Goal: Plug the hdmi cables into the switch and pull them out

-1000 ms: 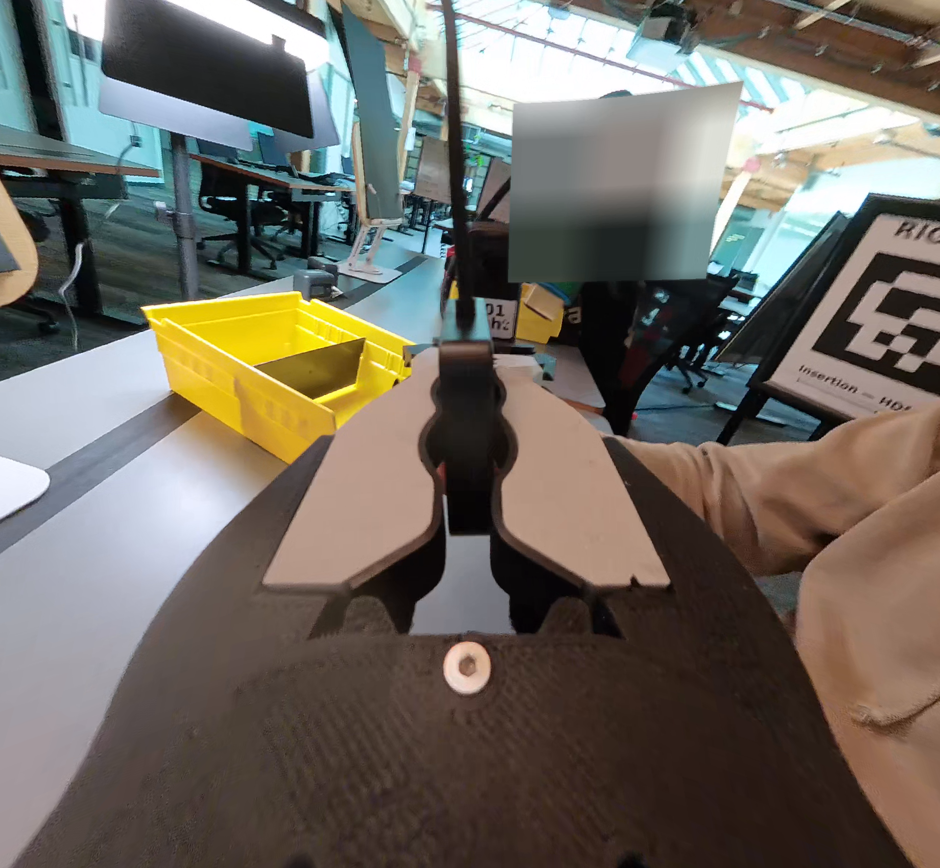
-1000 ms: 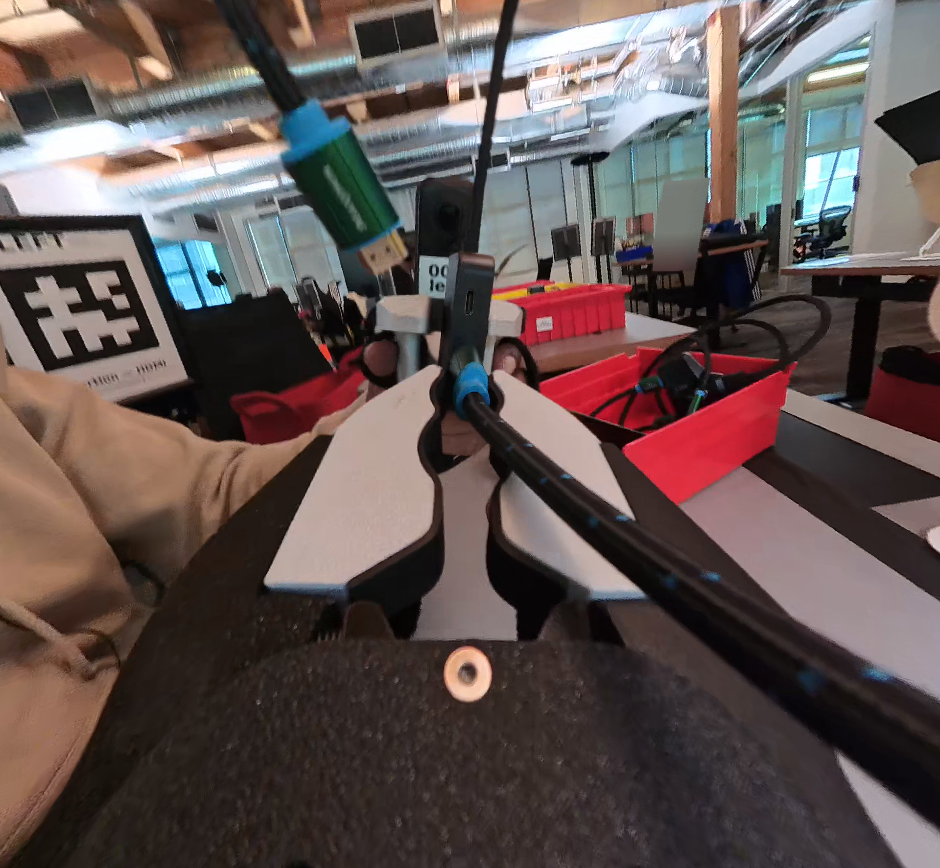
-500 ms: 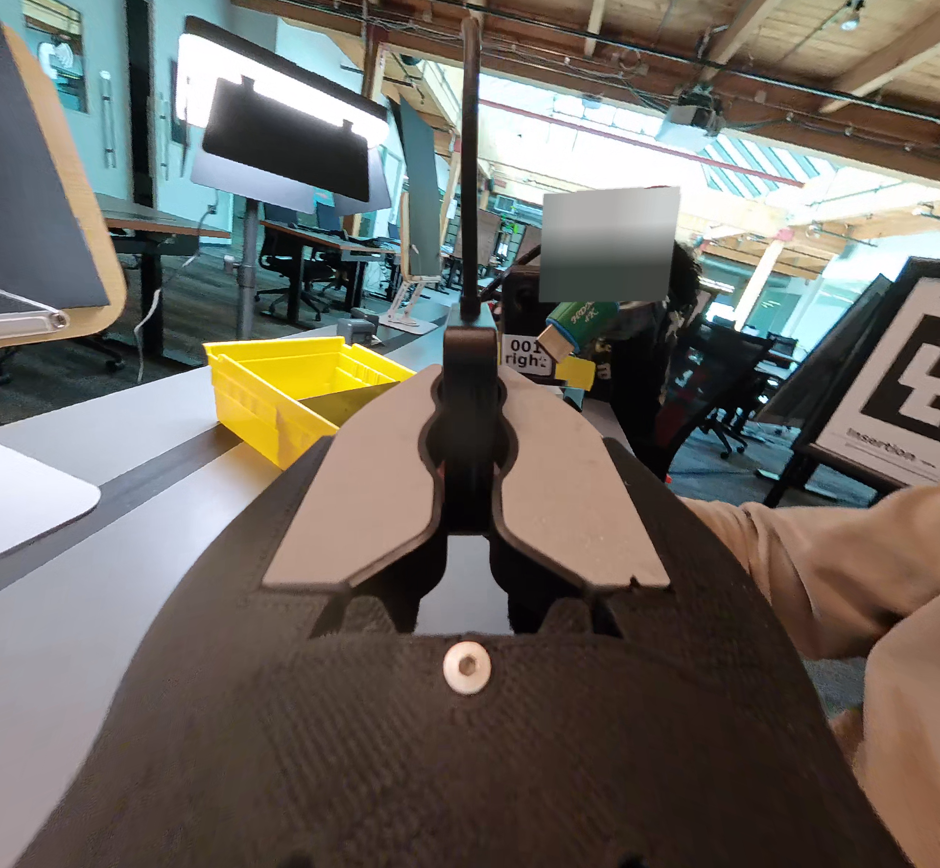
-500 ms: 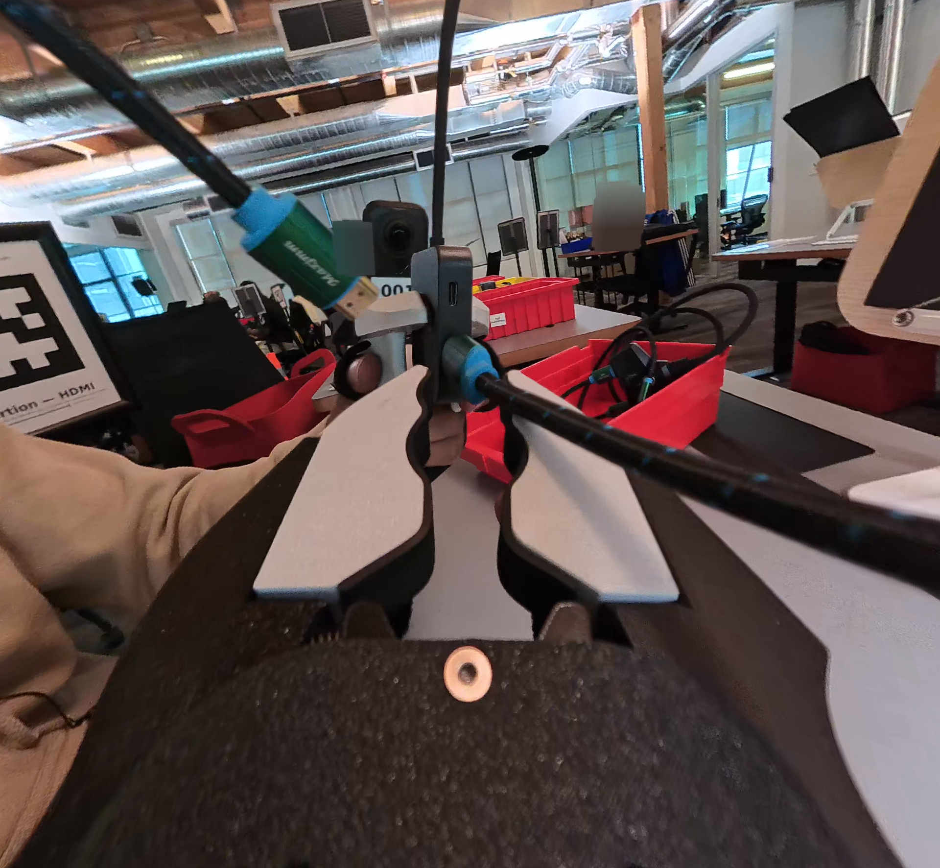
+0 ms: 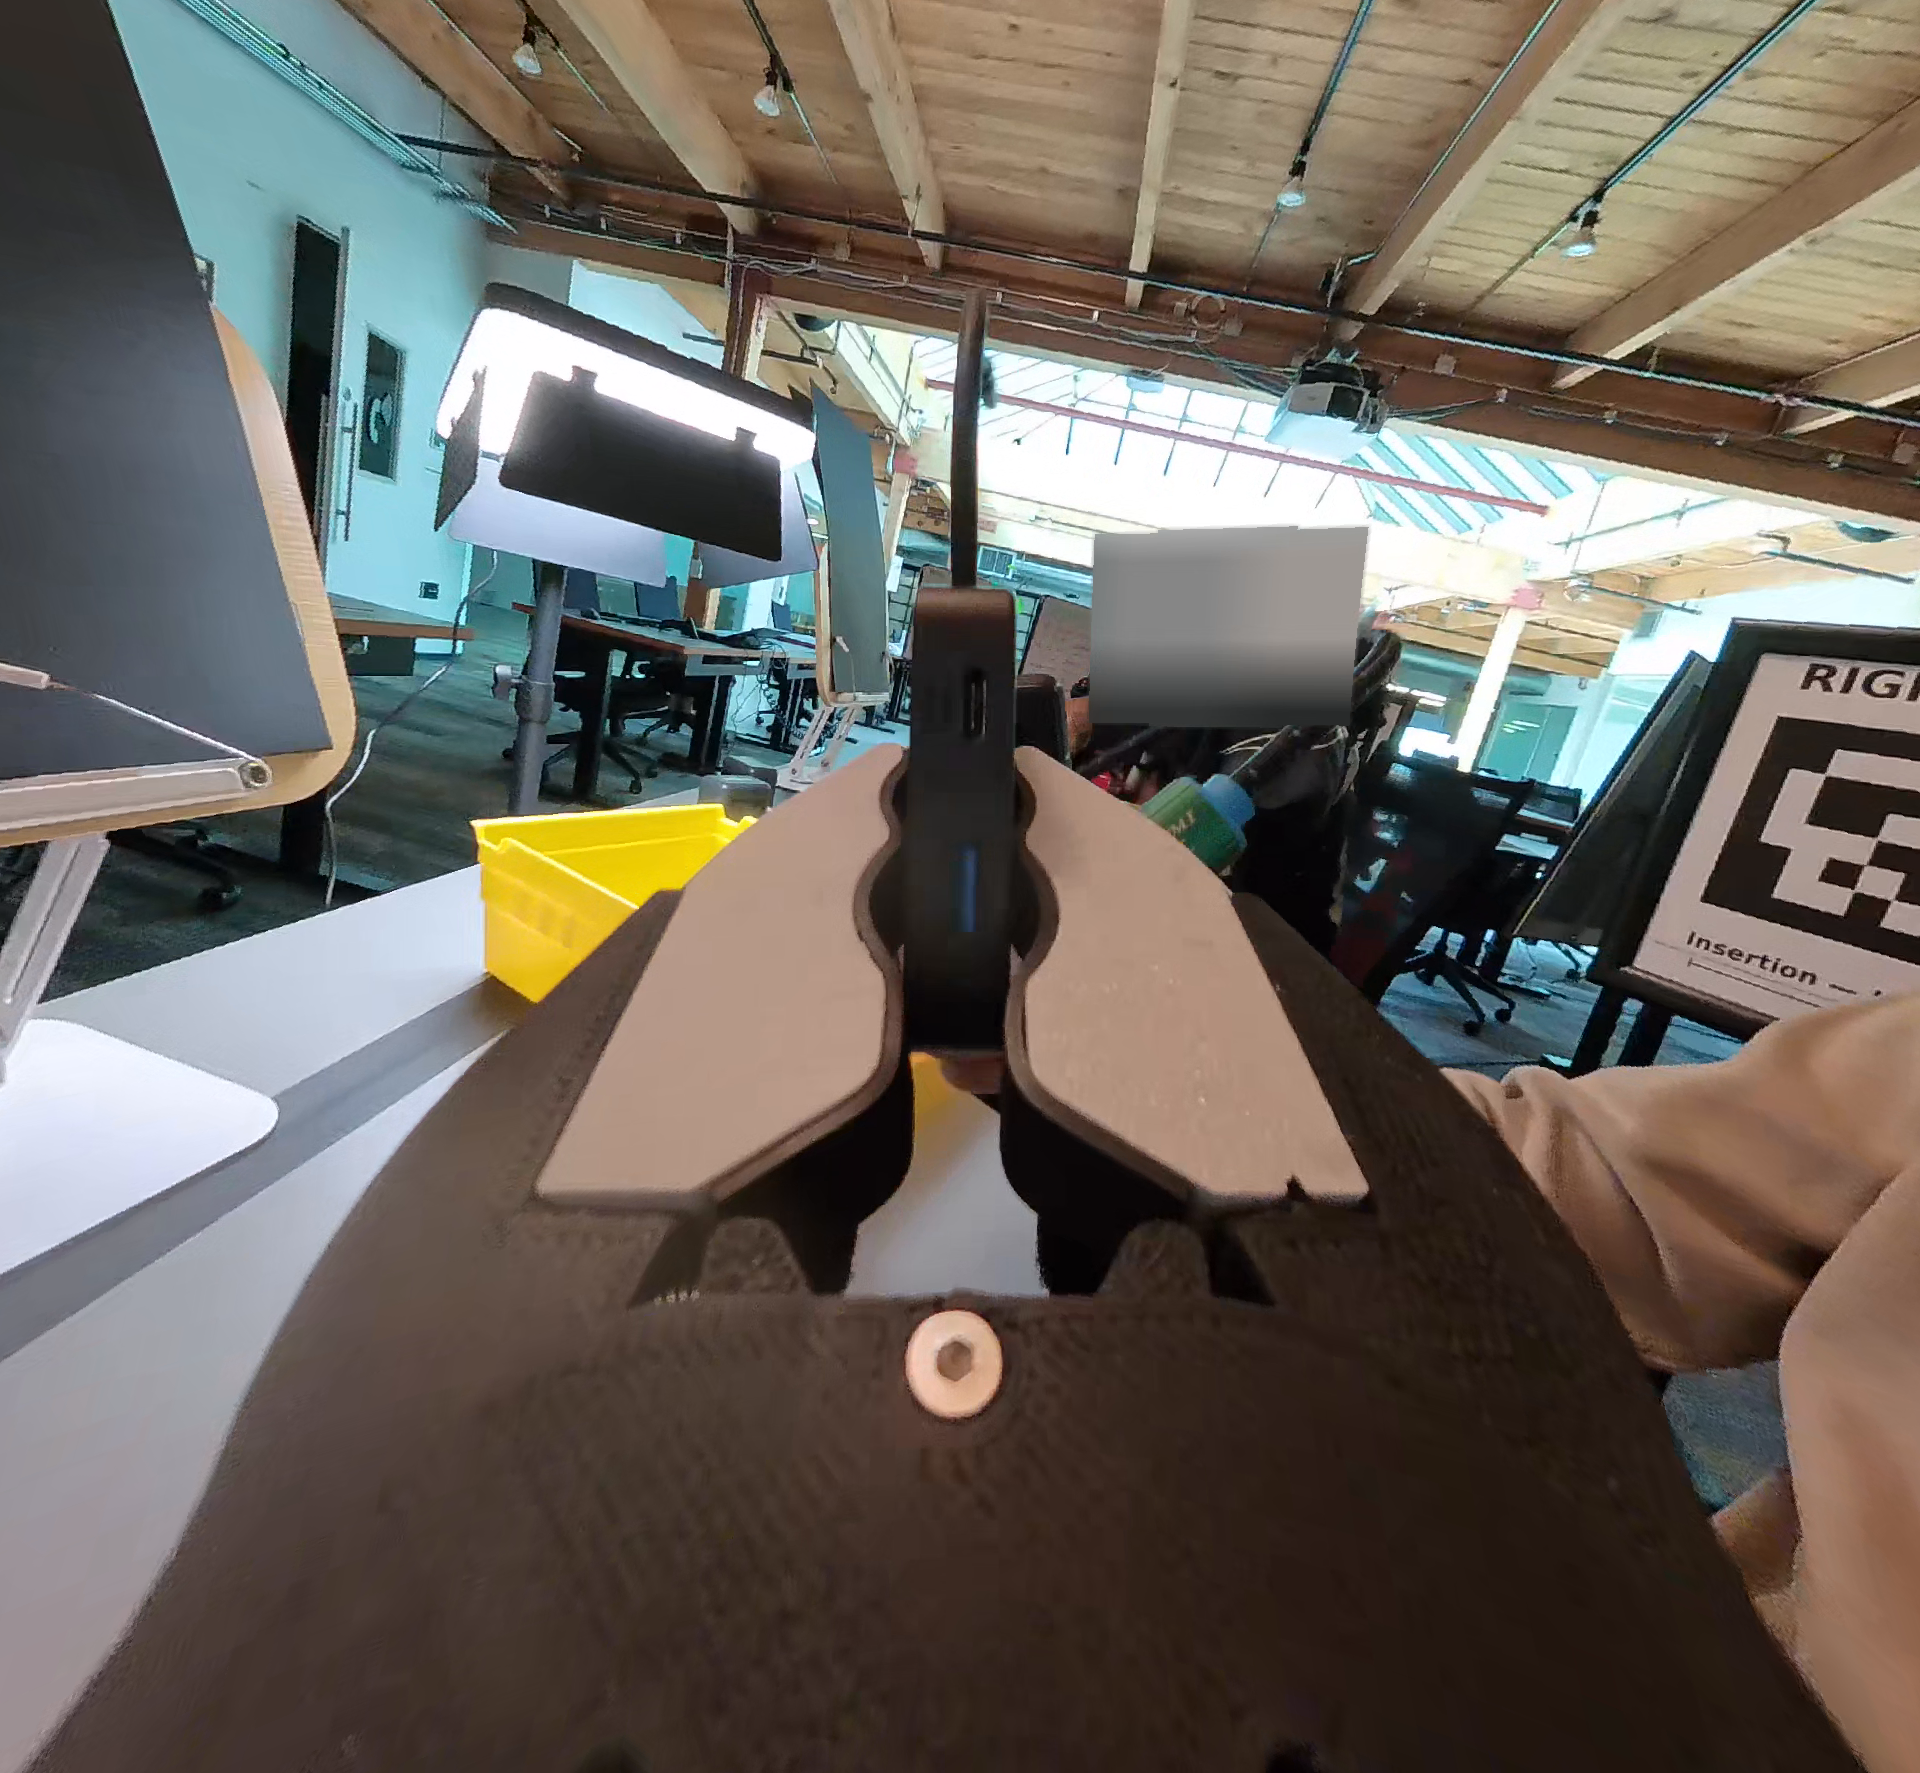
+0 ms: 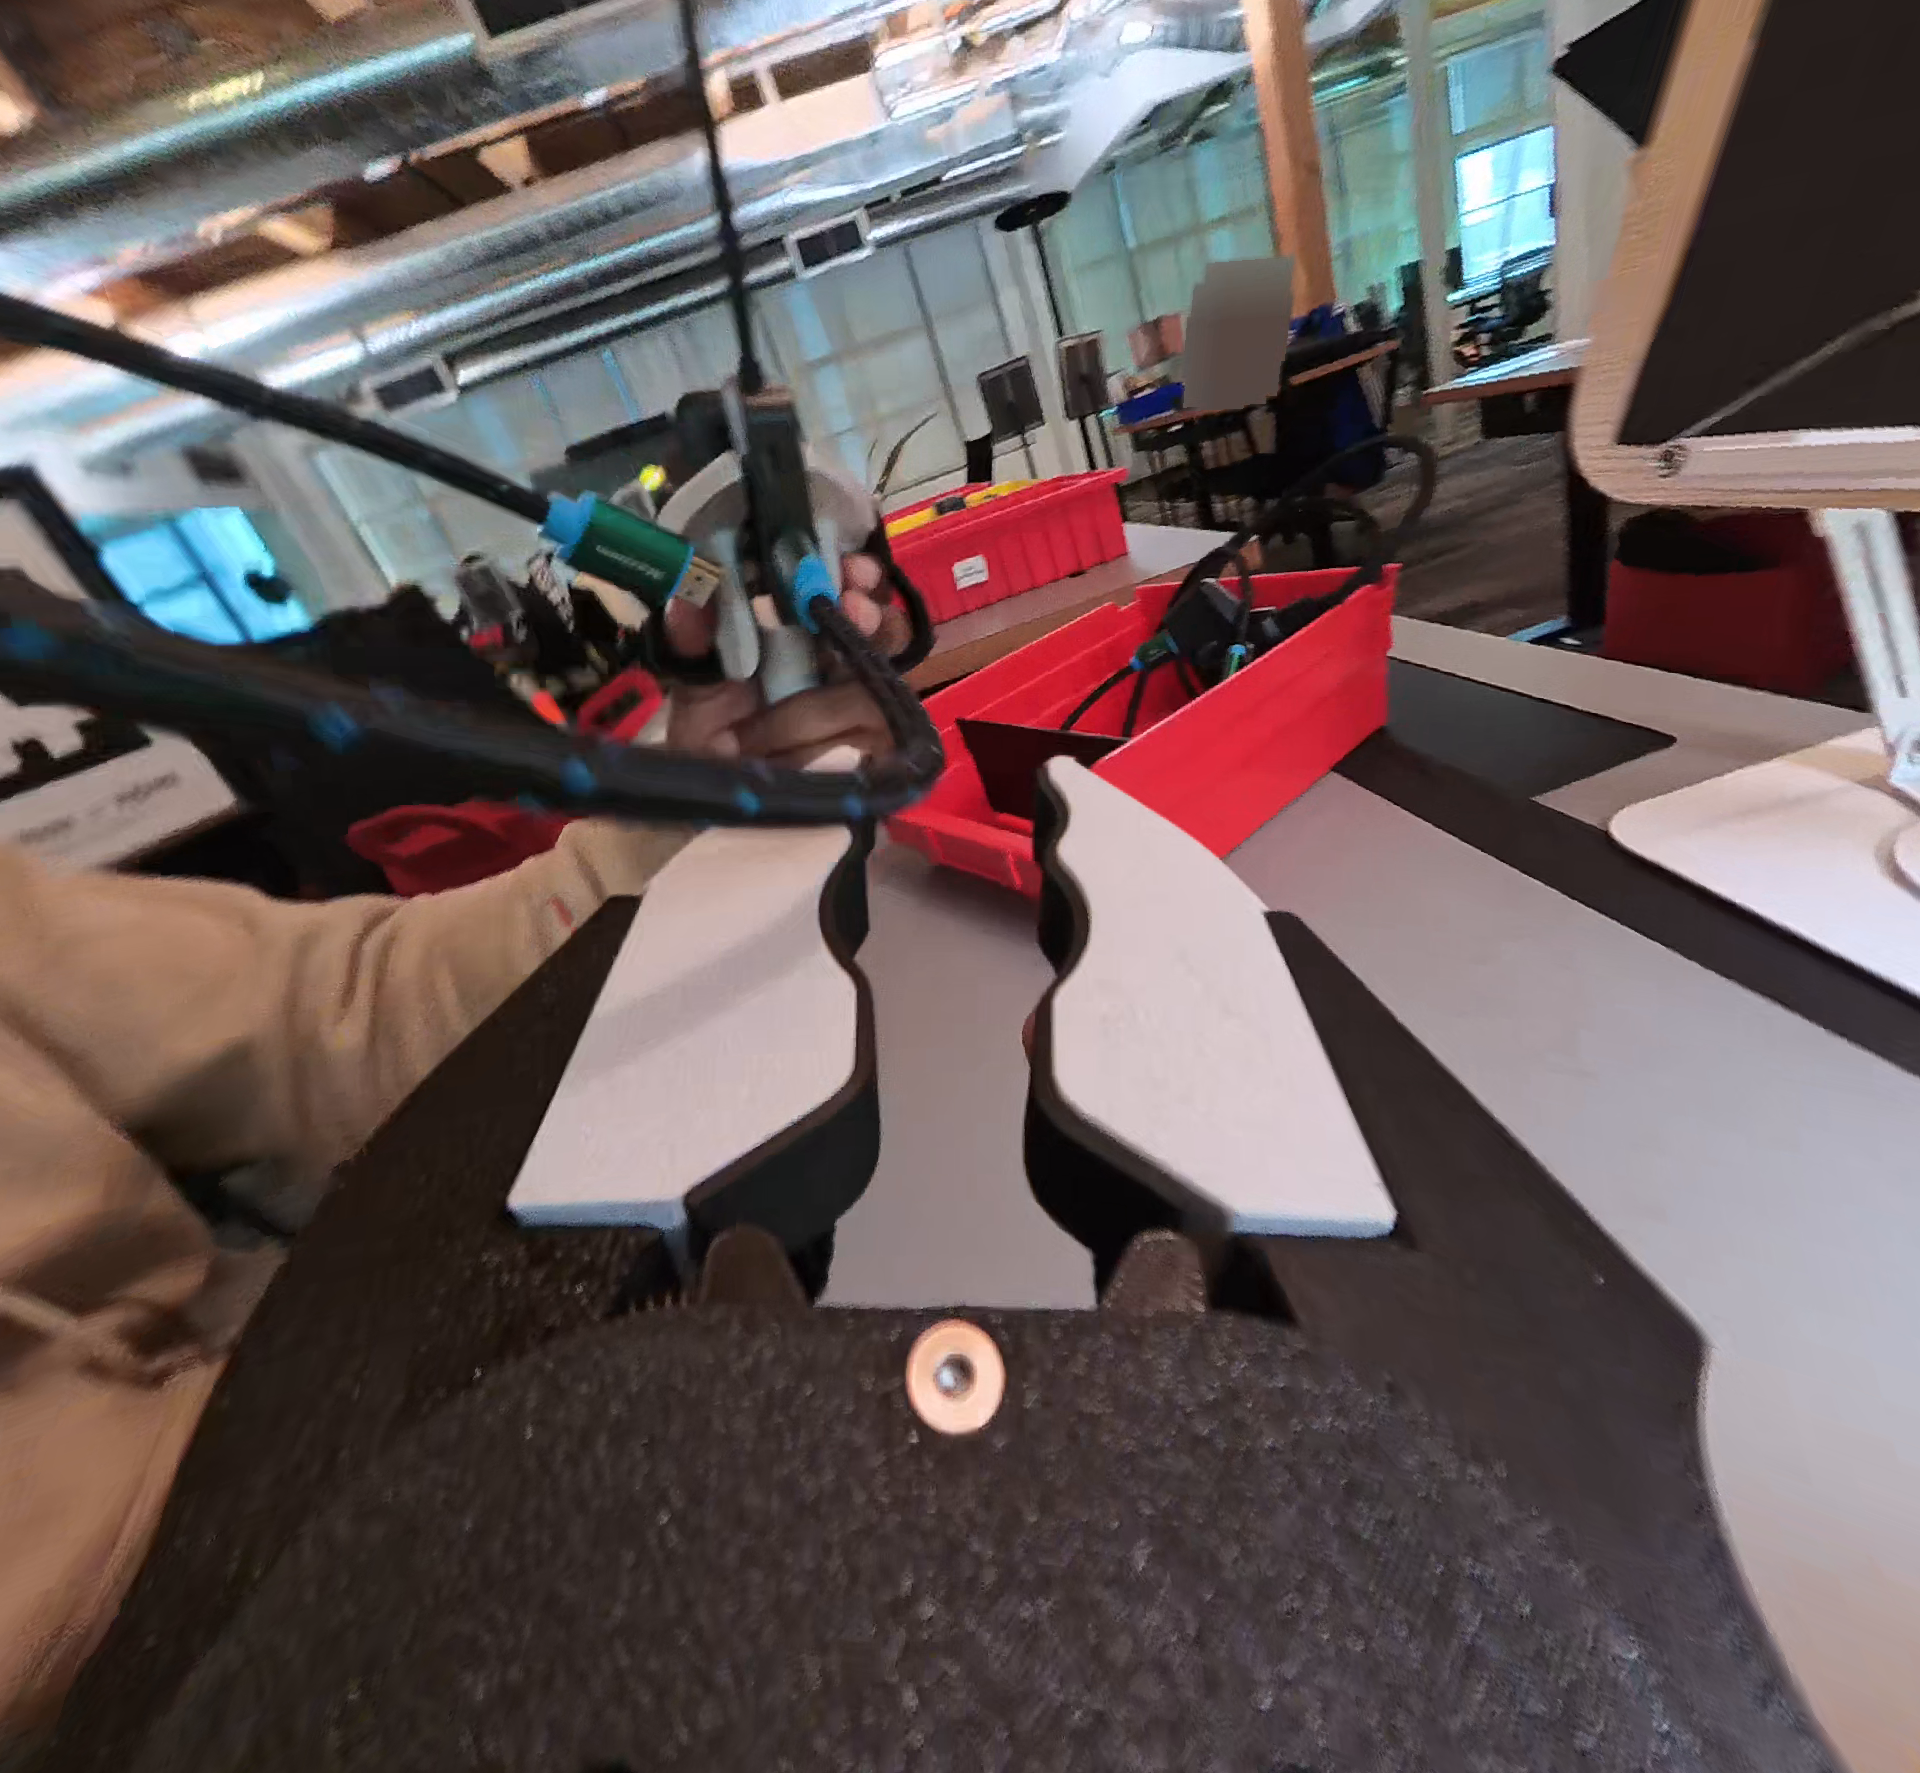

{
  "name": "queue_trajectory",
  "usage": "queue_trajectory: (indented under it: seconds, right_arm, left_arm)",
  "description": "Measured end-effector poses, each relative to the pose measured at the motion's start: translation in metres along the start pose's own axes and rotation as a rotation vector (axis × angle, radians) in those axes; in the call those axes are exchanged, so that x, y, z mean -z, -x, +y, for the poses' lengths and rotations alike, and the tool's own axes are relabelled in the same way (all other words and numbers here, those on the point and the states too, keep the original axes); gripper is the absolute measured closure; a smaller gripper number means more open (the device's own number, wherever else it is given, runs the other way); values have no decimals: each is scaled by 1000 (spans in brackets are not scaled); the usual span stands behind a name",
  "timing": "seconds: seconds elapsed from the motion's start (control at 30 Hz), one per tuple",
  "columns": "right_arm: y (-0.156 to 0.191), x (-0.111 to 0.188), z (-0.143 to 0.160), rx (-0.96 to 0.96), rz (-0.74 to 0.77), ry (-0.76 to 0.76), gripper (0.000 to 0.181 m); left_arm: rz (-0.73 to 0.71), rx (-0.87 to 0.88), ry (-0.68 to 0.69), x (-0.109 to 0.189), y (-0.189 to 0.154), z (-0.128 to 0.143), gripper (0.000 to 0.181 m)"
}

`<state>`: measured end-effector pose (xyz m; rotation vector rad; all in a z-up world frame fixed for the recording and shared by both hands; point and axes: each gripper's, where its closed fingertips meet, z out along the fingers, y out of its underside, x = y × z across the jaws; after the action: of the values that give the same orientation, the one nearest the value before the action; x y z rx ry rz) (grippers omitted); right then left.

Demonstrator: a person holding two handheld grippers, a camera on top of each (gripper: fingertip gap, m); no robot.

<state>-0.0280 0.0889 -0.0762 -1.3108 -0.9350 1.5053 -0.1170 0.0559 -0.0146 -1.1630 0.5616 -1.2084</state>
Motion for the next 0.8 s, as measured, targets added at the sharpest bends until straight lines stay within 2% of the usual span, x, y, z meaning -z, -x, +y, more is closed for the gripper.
queue_trajectory:
  seconds: [0.13,0.3,0.4,0.53,0.67,0.73,0.8]
  right_arm:
    - [26,-19,3,126,-58,0,149]
    - [39,-21,-15,156,-57,-90,159]
    - [42,-22,-15,183,-45,-57,160]
    - [35,-23,-11,194,-3,-7,161]
    - [33,-20,-9,223,17,50,177]
    - [33,-20,-7,247,37,98,177]
    - [31,-16,-10,289,75,119,178]
  left_arm:
    - [46,53,-24,-15,-11,9,167]
    - [102,115,-38,-22,-17,18,167]
    - [113,119,81,-24,-15,39,167]
    - [110,22,195,-25,-18,56,167]
    - [111,-107,544,-19,-18,109,167]
    - [94,-152,591,-20,-15,123,167]
    - [101,-116,573,-26,-17,125,167]
